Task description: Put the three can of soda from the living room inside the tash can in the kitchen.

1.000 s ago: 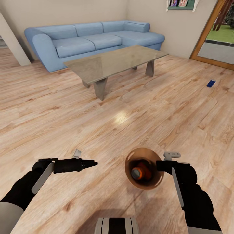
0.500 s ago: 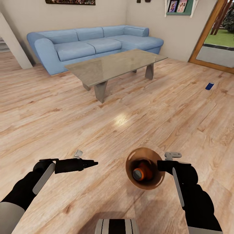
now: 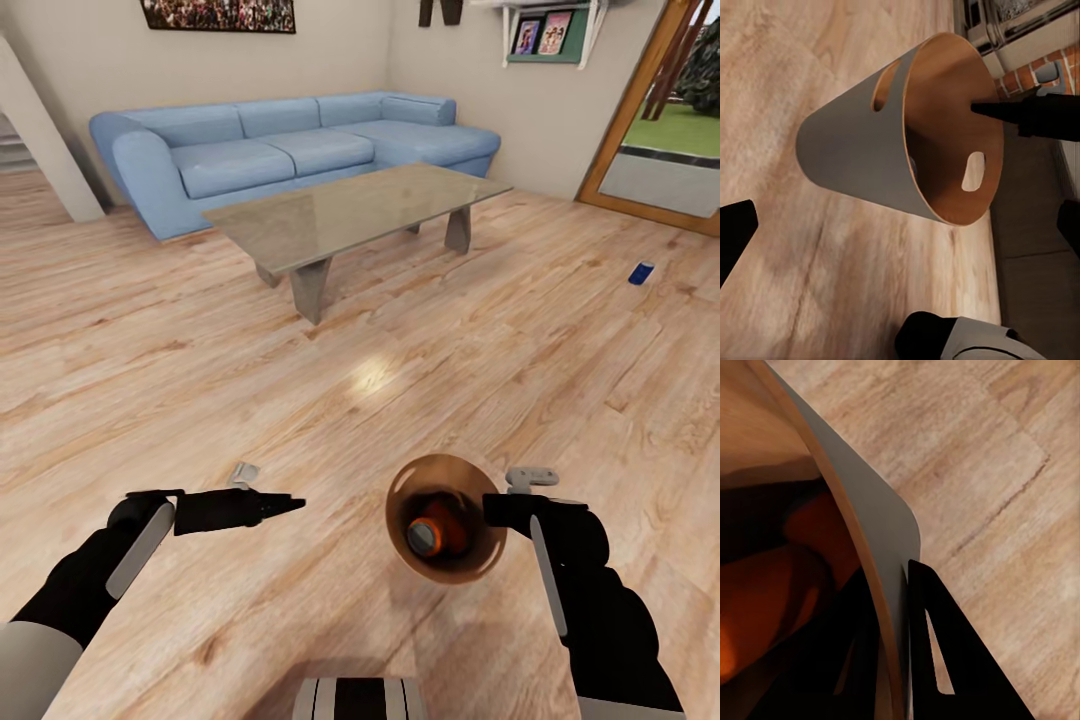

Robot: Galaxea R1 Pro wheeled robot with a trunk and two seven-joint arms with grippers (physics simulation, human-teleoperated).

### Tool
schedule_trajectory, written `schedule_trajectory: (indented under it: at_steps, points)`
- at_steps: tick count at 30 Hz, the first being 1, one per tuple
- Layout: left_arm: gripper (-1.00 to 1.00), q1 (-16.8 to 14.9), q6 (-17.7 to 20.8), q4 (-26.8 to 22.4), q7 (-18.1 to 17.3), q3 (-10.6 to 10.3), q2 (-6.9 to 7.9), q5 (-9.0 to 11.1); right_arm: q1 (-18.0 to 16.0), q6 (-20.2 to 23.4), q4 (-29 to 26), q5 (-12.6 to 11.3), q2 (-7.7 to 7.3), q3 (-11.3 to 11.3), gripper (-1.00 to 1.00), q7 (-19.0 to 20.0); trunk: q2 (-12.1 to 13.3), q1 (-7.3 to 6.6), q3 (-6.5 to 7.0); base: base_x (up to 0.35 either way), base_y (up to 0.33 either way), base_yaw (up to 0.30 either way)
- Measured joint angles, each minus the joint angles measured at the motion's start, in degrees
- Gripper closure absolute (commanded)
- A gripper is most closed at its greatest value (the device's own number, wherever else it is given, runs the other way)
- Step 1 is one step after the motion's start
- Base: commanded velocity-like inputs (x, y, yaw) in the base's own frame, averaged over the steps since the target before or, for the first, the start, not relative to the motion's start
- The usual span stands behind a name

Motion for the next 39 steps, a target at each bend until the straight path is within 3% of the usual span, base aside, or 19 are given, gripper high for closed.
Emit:
schedule_trajectory:
  at_steps: [7,39]
  points:
    - [-1.00,0.00,-0.07,0.01,0.04,0.04,-1.19,-0.10,0.00,-0.01,0.00,0.22,0.14,0.12,1.00,0.00,0.00,0.00,0.65,0.000,0.000,0.000]
    - [-1.00,0.00,-0.11,1.14,0.05,-0.04,-1.40,-0.03,0.01,-0.01,0.01,0.16,-0.03,0.08,1.00,-0.01,0.00,0.00,3.16,0.000,0.000,0.000]
